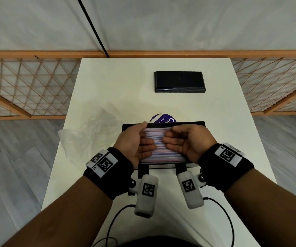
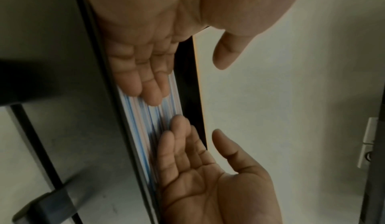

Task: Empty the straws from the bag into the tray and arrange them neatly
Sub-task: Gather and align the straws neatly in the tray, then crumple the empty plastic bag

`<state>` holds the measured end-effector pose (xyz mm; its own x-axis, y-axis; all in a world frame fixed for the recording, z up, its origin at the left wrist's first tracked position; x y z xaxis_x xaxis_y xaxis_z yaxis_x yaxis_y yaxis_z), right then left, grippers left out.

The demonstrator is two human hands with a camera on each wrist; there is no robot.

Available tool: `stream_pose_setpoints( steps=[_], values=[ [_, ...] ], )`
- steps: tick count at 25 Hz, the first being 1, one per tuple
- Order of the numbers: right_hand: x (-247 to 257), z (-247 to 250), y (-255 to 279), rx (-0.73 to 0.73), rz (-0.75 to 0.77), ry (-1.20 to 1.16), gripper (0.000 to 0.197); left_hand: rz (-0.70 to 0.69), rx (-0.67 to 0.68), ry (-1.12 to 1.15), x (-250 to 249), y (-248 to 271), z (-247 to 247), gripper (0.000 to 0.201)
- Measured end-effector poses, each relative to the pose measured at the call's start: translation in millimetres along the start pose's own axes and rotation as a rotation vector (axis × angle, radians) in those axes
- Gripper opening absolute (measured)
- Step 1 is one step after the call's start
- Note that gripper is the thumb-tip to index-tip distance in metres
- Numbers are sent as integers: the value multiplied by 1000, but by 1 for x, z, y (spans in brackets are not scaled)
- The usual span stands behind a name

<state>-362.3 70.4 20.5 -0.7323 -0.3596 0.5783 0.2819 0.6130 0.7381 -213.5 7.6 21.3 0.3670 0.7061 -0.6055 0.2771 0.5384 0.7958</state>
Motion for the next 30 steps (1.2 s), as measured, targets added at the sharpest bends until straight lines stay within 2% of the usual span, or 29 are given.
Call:
stream_pose_setpoints(
  steps=[8,11,16,19,21,24,26,27,28,30],
  values=[
    [0,1,-5,19,-31,-93,7,-55,-14,-61,-4,1,-2,34],
    [-1,2,-6,30,-45,-103,9,-43,33,-165,-3,4,-6,37],
    [-2,3,-8,21,-54,-101,13,-21,28,-334,-2,3,-8,41],
    [-2,4,-9,11,-51,-97,12,-92,12,-309,-14,12,-3,42],
    [-1,5,-9,11,-52,-112,10,-218,-100,-220,-33,22,21,39],
    [-1,8,-10,-1,-48,-130,10,-363,-461,-127,-52,34,98,33],
    [-3,8,-10,-11,-43,-123,10,-357,-728,-321,-47,33,145,22],
    [-3,8,-10,-15,-40,-121,8,-303,-800,-468,-40,28,159,25],
    [-1,7,-8,-17,-36,-121,8,-232,-796,-574,-29,19,166,37],
    [5,5,-2,-11,-15,-104,13,-60,-622,-636,5,-7,166,72]
  ],
)
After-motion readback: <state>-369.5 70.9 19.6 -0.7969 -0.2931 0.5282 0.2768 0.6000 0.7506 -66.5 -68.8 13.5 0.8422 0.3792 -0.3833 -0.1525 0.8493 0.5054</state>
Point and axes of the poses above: each hand's wrist, its own y-axis away from the middle knuckle, its own z-axis out of the back of the hand, x = y × z, the point moved 7 cm from there along -y, towards the middle knuckle, and after that the axes turned 12 degrees about -y, right-handed, at the moved point
